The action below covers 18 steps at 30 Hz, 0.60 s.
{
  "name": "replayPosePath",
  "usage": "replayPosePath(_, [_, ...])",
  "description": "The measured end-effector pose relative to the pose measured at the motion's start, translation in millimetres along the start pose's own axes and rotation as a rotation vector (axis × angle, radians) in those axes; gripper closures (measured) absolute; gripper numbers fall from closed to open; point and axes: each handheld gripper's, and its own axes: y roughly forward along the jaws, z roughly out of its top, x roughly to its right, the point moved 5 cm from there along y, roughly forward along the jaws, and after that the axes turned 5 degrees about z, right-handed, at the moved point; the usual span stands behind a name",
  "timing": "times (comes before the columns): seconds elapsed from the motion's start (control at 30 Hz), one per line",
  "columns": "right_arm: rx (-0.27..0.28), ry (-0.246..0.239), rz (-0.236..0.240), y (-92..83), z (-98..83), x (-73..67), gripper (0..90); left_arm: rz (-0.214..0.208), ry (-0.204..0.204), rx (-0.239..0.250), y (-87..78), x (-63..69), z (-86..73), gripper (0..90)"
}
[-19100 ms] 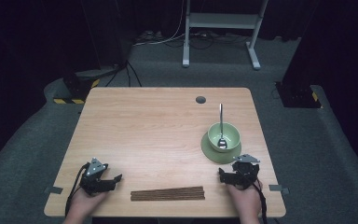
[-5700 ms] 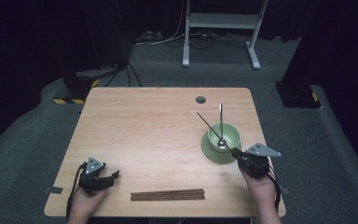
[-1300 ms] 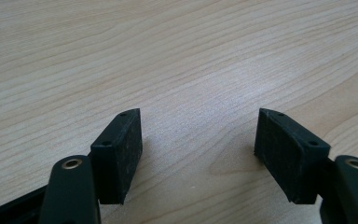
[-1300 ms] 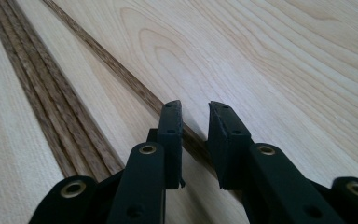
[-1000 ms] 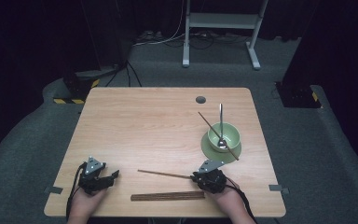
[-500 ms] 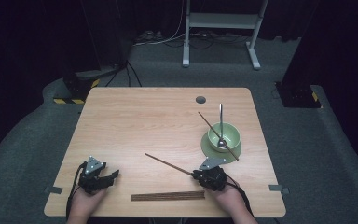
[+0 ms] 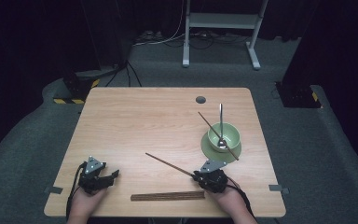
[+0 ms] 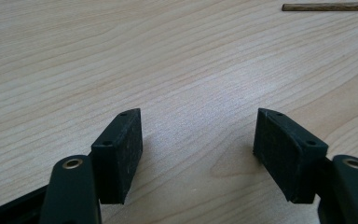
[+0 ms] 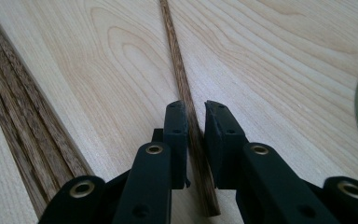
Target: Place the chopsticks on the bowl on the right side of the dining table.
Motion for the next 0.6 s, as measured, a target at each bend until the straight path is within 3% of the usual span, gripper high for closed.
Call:
replayPosePath(0.1, [0.014,-0.006,-0.002,0.2,-1.2,-0.5,79.1,0.007,-0.003,0.0,-0.1,-0.1,-0.1,32.7])
replayPosePath(0.6, [-0.016,-0.021,-0.008,0.3,2.0,-1.3,84.6,0.015,-0.005,0.002,-0.3,-0.1,-0.2,32.8])
